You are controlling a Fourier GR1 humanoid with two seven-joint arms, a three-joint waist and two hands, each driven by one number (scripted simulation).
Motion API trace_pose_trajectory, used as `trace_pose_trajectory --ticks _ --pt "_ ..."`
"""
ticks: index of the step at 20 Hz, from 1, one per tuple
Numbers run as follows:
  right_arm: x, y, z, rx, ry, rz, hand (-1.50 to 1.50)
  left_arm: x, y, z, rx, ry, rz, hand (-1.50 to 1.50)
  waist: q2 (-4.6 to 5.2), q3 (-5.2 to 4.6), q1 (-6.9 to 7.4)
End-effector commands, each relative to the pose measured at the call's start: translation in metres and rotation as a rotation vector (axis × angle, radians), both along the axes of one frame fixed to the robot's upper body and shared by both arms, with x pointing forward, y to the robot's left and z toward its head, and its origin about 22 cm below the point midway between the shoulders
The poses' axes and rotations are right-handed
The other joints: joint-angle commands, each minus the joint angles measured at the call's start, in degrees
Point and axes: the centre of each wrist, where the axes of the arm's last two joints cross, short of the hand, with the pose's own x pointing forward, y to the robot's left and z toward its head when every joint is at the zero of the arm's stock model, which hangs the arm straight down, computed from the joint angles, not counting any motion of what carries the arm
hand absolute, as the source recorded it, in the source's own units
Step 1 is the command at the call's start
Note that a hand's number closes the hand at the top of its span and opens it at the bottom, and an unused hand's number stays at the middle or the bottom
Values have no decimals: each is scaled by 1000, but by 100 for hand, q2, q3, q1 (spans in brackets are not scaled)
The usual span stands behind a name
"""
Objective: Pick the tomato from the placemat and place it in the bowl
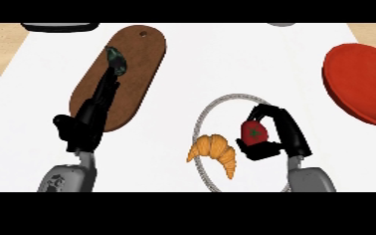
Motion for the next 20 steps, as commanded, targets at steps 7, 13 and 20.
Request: trace_pose_trajectory --ticks 7,13,20 --pt "40 25 80 53 -389 -357 150 0 -13 -4 -7 -10 9 0 -7 11 -3" --pt "43 40 150 -90 -515 -459 150 4 0 0 -9 -4 2 0 -13 4 -18" --pt "51 33 217 -231 -459 -566 150 7 -15 18 -3 3 -1 0 0 11 5"
